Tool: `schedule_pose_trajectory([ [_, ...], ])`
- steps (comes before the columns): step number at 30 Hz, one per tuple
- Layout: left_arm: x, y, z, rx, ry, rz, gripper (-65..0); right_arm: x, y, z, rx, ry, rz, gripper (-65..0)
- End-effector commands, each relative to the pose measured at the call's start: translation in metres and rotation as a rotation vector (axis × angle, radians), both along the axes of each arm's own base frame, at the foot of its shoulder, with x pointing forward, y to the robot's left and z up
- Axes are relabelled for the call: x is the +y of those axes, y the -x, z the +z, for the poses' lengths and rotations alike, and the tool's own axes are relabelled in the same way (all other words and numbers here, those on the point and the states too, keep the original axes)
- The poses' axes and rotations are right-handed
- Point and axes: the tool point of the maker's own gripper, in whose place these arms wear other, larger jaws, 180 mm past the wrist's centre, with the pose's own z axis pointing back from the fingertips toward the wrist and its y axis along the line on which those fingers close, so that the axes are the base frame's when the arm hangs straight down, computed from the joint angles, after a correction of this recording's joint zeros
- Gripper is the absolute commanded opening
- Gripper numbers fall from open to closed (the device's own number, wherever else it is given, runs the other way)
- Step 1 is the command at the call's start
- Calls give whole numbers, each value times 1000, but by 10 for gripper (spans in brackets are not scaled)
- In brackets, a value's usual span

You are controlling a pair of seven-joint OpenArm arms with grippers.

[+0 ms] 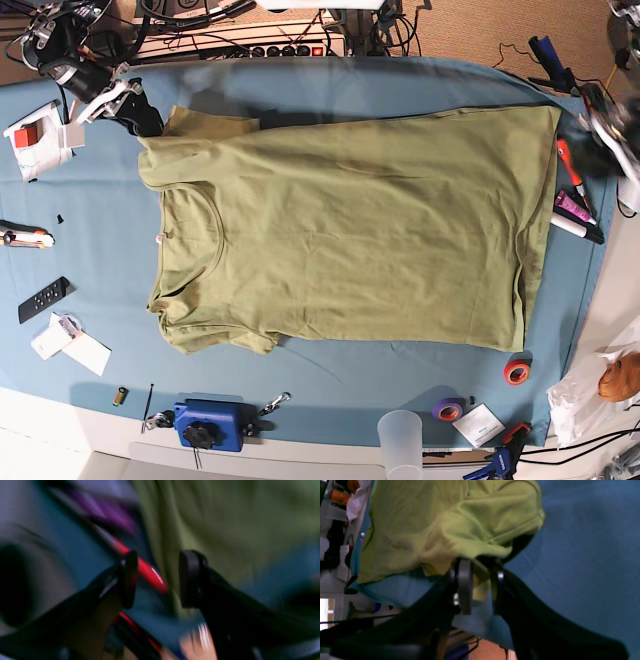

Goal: Layout the t-shirt on the table in an organized manner, then fold the t-shirt properly
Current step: 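Hold the shirt corners with both grippers, pulling the shirt taut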

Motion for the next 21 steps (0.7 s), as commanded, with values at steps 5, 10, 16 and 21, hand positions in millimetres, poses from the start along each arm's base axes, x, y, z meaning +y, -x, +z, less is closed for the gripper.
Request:
schedule_pose_trajectory([
  [5,55,-45,115,-424,-89,149,-449,-4,-6,11,-44,8,-2,-520],
  [10,79,-55,125,-397,-221,216,-567,-4,-6,11,-44,8,-2,-520],
  [16,70,-67,61,-186,-449,189,-650,-4,-6,11,-44,8,-2,-520],
  [21,48,-84,34,-174,-621,115,-650,-4,-6,11,-44,9,-2,-520],
])
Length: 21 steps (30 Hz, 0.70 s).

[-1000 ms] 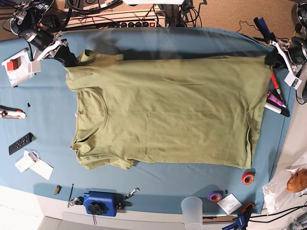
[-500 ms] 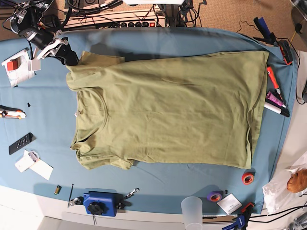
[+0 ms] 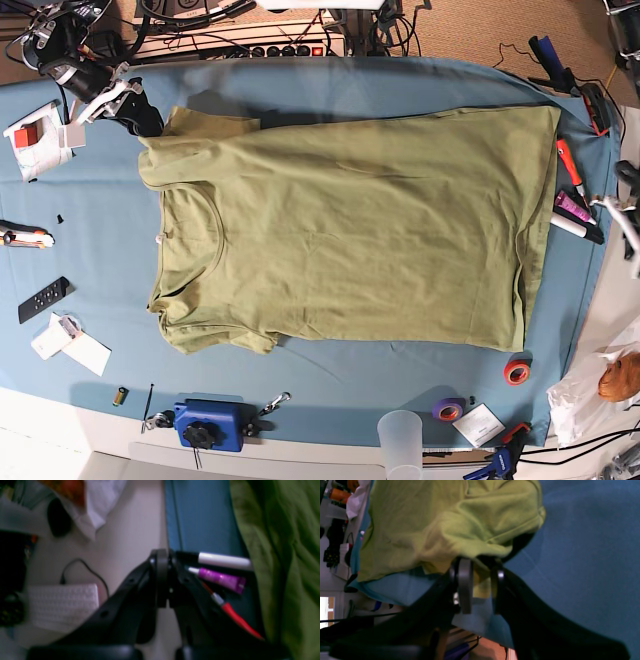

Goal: Layout the t-shirt on the table in an organized manner, then fold the t-shirt properly
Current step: 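Hold the shirt corners with both grippers, pulling the shirt taut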

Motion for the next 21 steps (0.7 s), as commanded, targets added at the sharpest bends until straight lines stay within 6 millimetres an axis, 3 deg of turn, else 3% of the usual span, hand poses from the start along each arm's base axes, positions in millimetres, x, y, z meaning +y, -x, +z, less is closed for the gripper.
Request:
schedule_pose_trajectory([
  [1,5,-11,22,-67,-67,-11,-650,-4,-6,11,-43,8,-2,-520],
  [9,32,-26,61,-212,-188,122,-650,-4,-6,11,-44,8,-2,-520],
  [16,43,-36,104,-296,-305,59,-650,-4,-7,12,-46,8,-2,-520],
  [21,38,-38,109,-309,-232,37,-650,-4,-7,12,-49,8,-2,-520],
])
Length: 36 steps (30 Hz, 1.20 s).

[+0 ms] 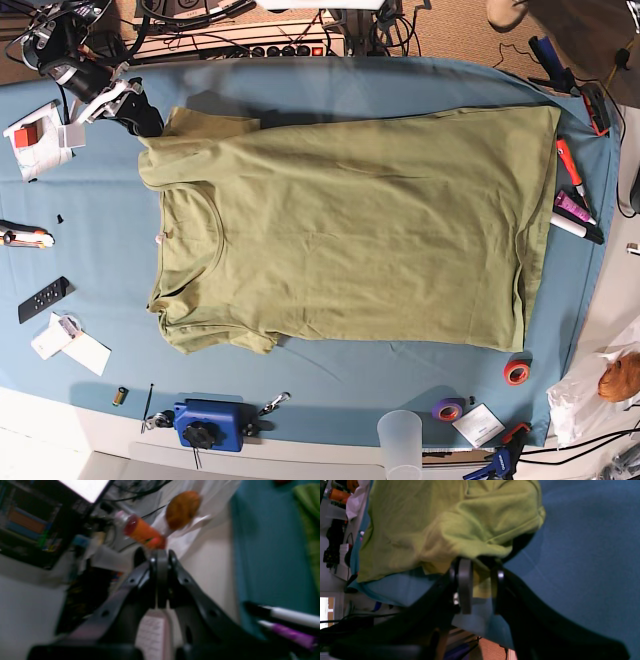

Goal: Layout the t-shirt on the table in an organized manner, then fold the t-shirt properly
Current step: 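Hold the shirt corners with both grippers, pulling the shirt taut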

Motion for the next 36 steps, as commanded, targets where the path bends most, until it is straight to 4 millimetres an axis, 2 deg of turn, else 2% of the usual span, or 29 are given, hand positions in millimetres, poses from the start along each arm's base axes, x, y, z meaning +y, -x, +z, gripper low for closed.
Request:
schedule_pose_trajectory([
  [1,1,-4,21,-50,1,-6,-650,-4,-6,12,-45,9,-2,-520],
  [7,-9,3,-10,-35,382,108,-650,-4,-6,12,-45,9,-2,-520],
  [11,-31,4,-31,-4,504,78,-650,-4,-6,12,-45,9,-2,-520],
  [14,-46,2,-36,54,366,-56,-650,-4,-6,12,-45,9,-2,-520],
  [19,-47,9,-31,175,76,-253,-650,-4,-6,12,-46,8,-2,-520],
  [21,-41,14,-31,228,-53,-304,-650,-4,-6,12,-46,8,-2,-520],
  [23,-28,17,-29,243,-134,-284,-650,-4,-7,12,-47,8,-2,-520],
  [27,-3,20,-21,172,-150,-133,-650,-4,-12,15,-62,9,-2,-520],
  [30,6,25,-25,126,-57,-30,-650,-4,-15,17,-73,9,-2,-520],
  [32,4,32,-41,135,75,35,-650,-4,-16,17,-76,9,-2,-520],
  [36,-31,39,-78,148,352,39,-650,-4,-16,17,-76,9,-2,-520],
])
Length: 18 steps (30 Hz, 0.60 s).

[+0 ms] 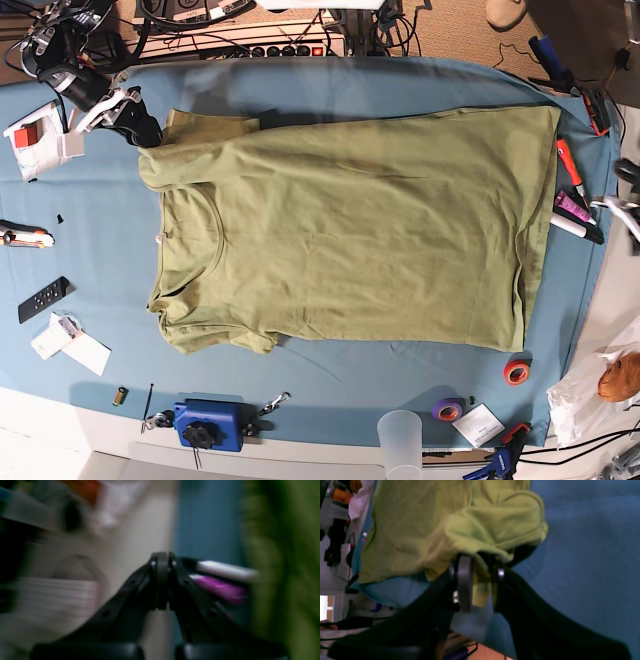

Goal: Layout the t-shirt on the table in an organized manner, then fold the t-shirt properly
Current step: 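Hold the shirt corners with both grippers, pulling the shirt taut, then adjust the right gripper's grip on the shirt corner near the collar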

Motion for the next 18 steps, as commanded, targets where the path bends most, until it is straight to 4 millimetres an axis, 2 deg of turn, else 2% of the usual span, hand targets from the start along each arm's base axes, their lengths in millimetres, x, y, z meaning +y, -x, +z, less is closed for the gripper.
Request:
schedule_pose_trajectory([
  [1,-3,-7,12,-55,27,-2,-650,-4,-6,12,-44,8,-3,-520],
  [5,-49,-4,-7,-74,264,-52,-650,-4,-6,12,-44,8,-3,-520],
  [8,-65,-2,-7,-94,327,-105,-650,-4,-6,12,-44,8,-3,-520],
  [14,-68,16,12,-49,358,-223,-650,-4,-6,12,-45,8,-3,-520],
  [18,-46,30,31,-45,342,-200,-650,-4,-6,12,-47,5,-2,-503],
])
